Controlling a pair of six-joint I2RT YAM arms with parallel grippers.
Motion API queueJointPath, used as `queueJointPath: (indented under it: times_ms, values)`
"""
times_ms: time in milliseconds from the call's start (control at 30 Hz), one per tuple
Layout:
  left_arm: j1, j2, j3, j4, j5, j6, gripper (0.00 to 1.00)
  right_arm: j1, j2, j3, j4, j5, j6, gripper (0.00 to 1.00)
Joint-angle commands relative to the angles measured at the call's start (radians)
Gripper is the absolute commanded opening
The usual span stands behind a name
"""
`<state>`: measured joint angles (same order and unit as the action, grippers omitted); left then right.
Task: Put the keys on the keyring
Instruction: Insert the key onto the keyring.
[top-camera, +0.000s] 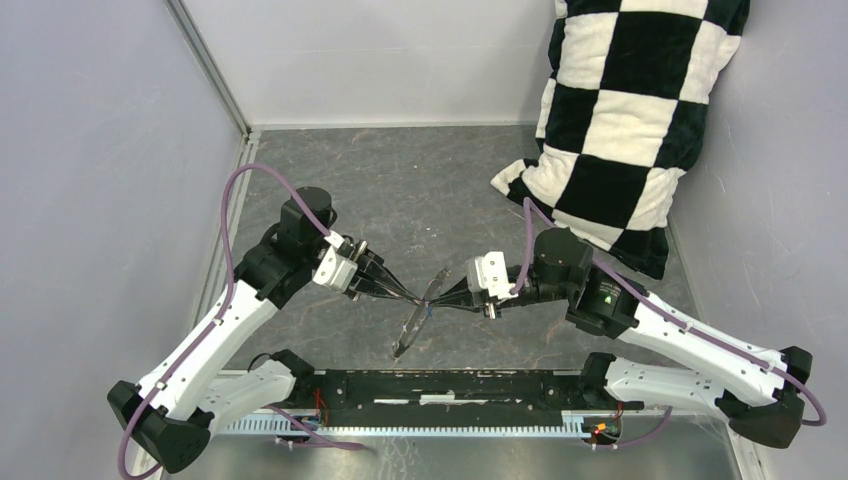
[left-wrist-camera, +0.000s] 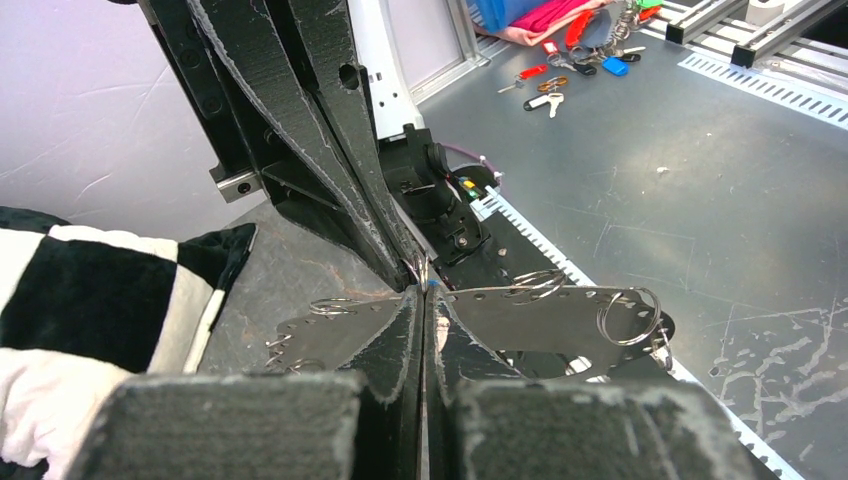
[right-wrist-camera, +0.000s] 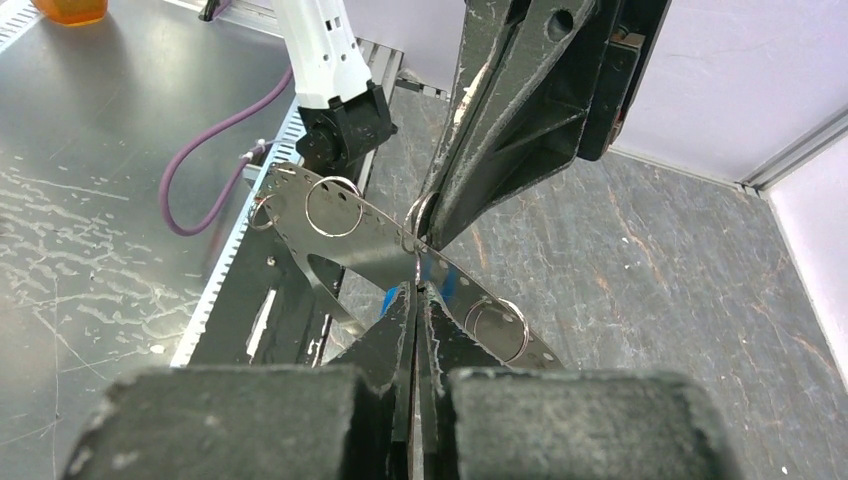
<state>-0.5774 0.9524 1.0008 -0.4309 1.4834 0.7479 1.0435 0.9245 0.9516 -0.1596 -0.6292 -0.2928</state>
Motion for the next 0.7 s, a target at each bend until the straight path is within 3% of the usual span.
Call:
queueJointPath:
  times_ms: [0, 667]
  values:
    - [0.005, -0.017, 0.015, 0.032, 0.005, -0.026, 0.02, 0.013, 0.002, 0.035, 0.061, 0.018, 0.012, 0.01]
    - [0.005, -0.024, 0.01, 0.032, -0.006, -0.03, 0.02, 0.033, -0.006, 0.039, 0.068, 0.031, 0.004, 0.01]
